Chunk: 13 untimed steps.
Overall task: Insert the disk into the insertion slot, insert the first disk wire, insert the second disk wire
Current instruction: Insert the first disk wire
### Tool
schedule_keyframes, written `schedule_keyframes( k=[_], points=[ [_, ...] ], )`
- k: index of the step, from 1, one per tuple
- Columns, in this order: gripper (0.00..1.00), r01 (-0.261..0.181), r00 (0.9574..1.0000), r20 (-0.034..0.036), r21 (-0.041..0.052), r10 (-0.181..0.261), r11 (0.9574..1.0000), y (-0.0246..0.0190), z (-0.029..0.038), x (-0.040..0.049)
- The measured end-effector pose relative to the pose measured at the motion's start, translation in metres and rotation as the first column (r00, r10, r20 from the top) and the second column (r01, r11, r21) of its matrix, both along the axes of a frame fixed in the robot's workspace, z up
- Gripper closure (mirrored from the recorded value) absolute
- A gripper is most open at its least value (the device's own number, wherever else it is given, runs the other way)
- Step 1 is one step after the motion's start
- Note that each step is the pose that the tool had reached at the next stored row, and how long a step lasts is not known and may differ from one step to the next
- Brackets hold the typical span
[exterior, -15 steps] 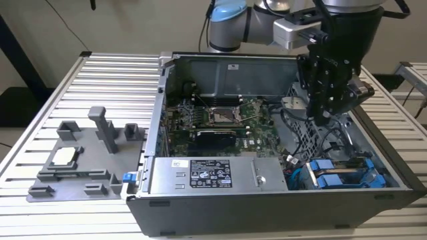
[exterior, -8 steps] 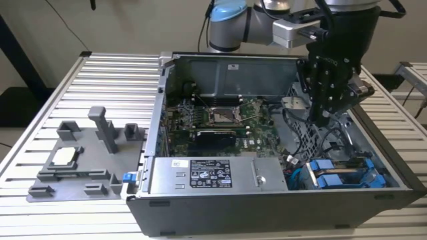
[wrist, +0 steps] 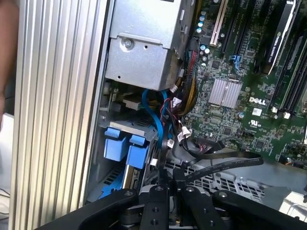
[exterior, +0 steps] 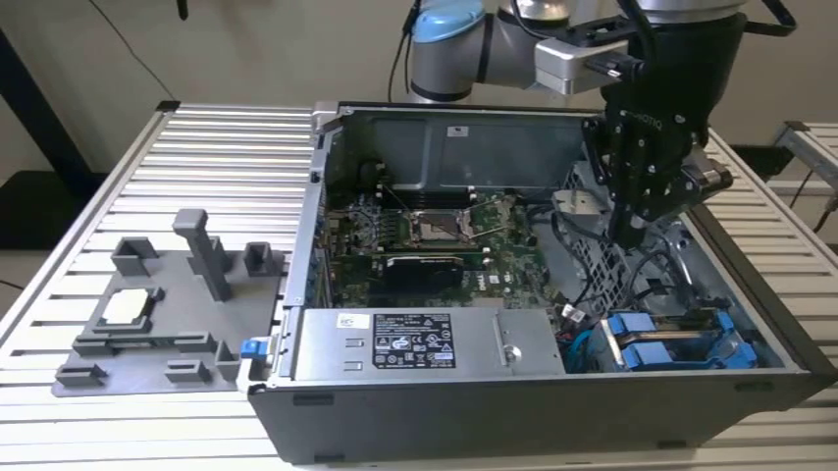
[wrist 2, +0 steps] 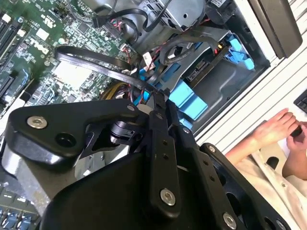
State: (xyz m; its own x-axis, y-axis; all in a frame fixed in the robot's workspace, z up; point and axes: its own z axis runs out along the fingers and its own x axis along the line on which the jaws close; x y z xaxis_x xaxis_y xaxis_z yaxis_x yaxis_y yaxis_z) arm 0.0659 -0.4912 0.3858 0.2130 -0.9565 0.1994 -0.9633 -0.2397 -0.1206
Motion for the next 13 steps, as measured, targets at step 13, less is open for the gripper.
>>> schedule_keyframes(
  k=[13],
  points=[
    [0.84,0.000,1.0000,-0.0063,0.0274,0.000,0.9996,-0.0338,-0.0006,0.0033]
  ],
)
